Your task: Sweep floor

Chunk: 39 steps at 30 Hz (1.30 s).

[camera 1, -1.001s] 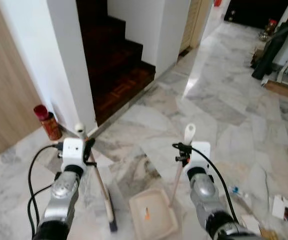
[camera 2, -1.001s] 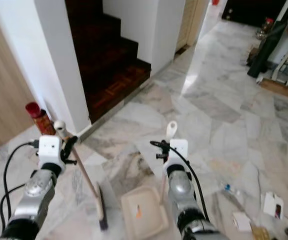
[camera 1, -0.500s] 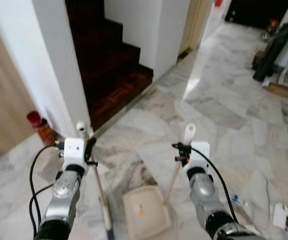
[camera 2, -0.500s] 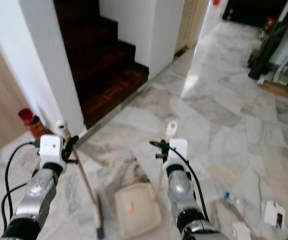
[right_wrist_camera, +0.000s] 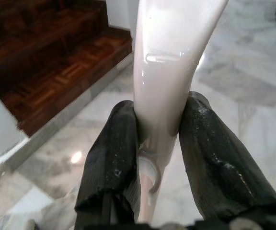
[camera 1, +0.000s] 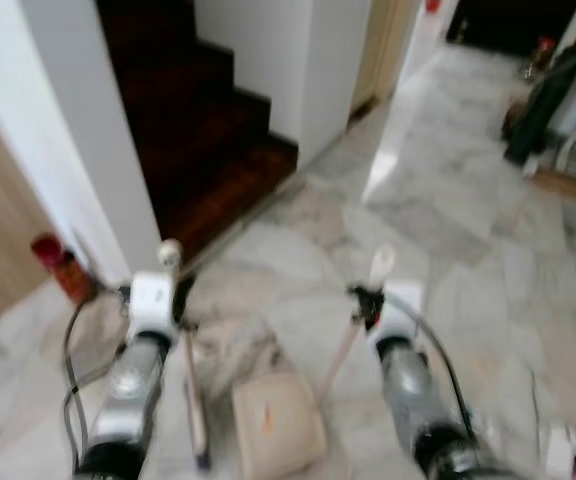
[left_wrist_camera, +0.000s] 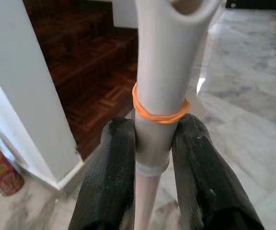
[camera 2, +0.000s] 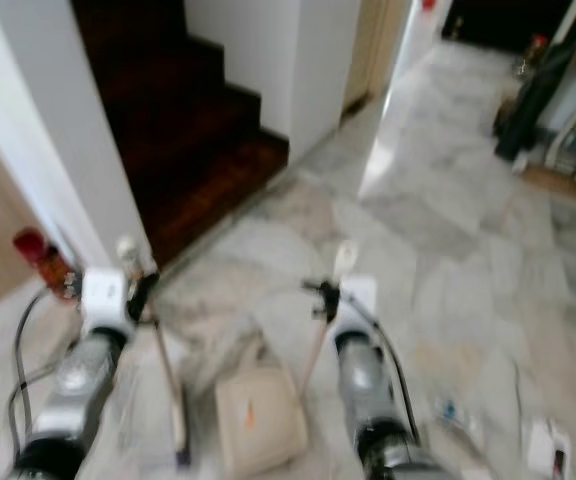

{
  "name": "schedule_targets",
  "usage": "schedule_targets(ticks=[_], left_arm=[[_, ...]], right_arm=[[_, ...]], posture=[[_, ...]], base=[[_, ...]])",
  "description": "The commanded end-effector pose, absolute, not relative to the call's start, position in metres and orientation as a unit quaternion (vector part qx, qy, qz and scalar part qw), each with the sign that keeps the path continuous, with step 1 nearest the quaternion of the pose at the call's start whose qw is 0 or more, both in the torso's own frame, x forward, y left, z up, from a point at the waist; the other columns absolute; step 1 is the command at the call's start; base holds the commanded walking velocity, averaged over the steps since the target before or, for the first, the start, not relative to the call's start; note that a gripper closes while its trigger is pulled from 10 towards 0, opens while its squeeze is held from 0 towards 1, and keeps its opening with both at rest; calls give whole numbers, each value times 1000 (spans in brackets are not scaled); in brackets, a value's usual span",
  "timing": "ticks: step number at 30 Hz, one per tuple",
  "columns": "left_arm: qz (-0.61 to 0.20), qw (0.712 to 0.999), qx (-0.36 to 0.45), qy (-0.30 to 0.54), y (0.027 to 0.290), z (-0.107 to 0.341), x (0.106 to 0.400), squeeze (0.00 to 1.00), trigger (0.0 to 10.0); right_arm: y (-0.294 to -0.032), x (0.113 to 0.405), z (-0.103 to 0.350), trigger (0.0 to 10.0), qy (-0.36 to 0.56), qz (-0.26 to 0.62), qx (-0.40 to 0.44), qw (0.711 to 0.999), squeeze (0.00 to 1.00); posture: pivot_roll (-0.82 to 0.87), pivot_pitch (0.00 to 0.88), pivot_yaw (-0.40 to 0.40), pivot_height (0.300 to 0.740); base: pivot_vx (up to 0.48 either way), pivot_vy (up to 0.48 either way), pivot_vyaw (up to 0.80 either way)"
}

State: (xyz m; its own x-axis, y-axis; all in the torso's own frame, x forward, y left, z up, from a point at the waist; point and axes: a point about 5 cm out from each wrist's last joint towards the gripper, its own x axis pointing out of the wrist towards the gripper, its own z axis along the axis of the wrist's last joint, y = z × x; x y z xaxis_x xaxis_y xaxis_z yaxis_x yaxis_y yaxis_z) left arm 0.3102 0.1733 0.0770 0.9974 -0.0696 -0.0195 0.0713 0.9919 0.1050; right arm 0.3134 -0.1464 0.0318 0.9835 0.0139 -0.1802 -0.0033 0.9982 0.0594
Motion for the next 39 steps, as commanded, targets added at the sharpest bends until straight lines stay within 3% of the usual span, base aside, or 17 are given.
schedule_targets(ticks=[1,10,39], left_arm=[[-24,998,59,-11,182,87,314,0,10000],[-25,998,61,-10,181,87,314,0,10000],[-27,998,61,-9,181,87,314,0,10000]], right_arm=[[-137,322,47,10000,52,28,16,998,0],[-135,322,47,10000,53,34,15,998,0],[-134,322,47,10000,55,34,37,997,0]], posture=[[56,0,-54,740],[59,0,-55,740],[59,0,-52,740]], base=[[292,0,438],[294,0,736],[293,0,0]])
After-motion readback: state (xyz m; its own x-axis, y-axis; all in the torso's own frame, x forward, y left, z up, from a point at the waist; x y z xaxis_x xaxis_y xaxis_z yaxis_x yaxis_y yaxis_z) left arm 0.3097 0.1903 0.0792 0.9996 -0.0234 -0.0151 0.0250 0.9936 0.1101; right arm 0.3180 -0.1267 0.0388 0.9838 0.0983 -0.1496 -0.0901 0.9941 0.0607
